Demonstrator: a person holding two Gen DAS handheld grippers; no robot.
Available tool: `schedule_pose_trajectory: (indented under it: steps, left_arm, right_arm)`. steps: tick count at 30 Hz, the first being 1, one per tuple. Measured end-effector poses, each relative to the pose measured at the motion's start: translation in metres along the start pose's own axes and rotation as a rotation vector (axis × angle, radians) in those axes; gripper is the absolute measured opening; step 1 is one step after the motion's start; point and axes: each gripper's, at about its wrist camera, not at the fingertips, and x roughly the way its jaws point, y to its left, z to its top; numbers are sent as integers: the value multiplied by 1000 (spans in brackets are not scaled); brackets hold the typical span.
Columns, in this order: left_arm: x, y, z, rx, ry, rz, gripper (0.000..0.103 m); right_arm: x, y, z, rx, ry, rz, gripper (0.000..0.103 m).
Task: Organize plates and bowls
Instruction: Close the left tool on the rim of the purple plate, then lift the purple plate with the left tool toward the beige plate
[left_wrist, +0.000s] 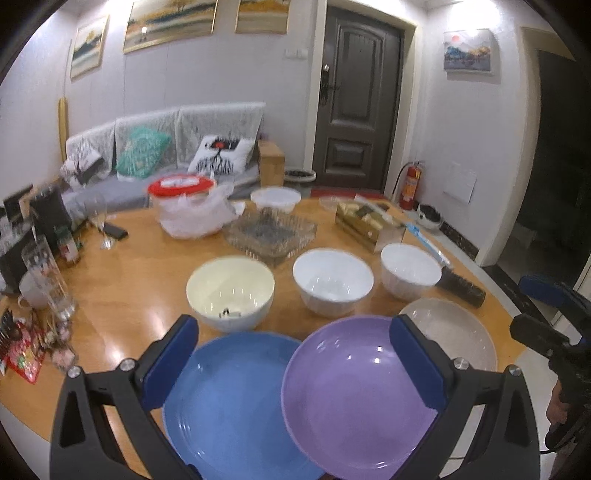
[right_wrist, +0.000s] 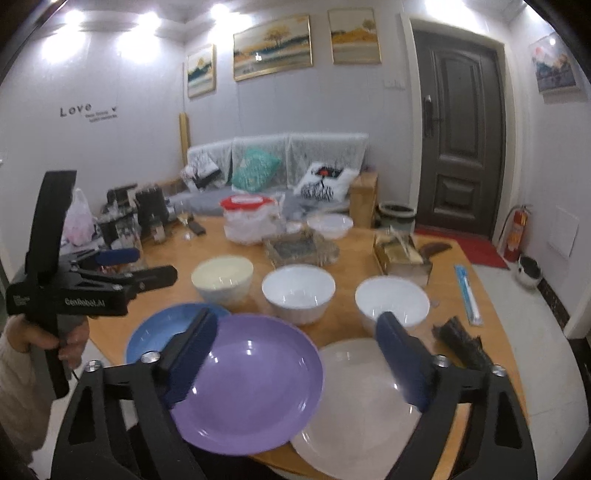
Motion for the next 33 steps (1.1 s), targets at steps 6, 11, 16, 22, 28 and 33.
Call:
schedule_pose_trajectory:
  steps: [6,11,16,22,28,33]
  left_arm:
    - [36,12,-23,-10,130,10,83]
    - [65,13,-44,-40,216,-22,59]
    - [78,16,-58,-43,282,-30,36]
    - [80,11,-63,-24,323,-30,14]
    - [80,9,-62,-24,324,-41,13]
    - [74,0,-51,-16,297,-51,13]
  right_arm:
    - [36,-9,-32,40,165,-8,61]
    - [60,-17,-55,88,286,-15,45]
    - [71,-19,-65,115,337,22,31]
    - [78,-15,-69,128,364,43,19]
    - [78,-17,-66,125,356,16,19]
    - [72,-22,-62,120,324,-6,19]
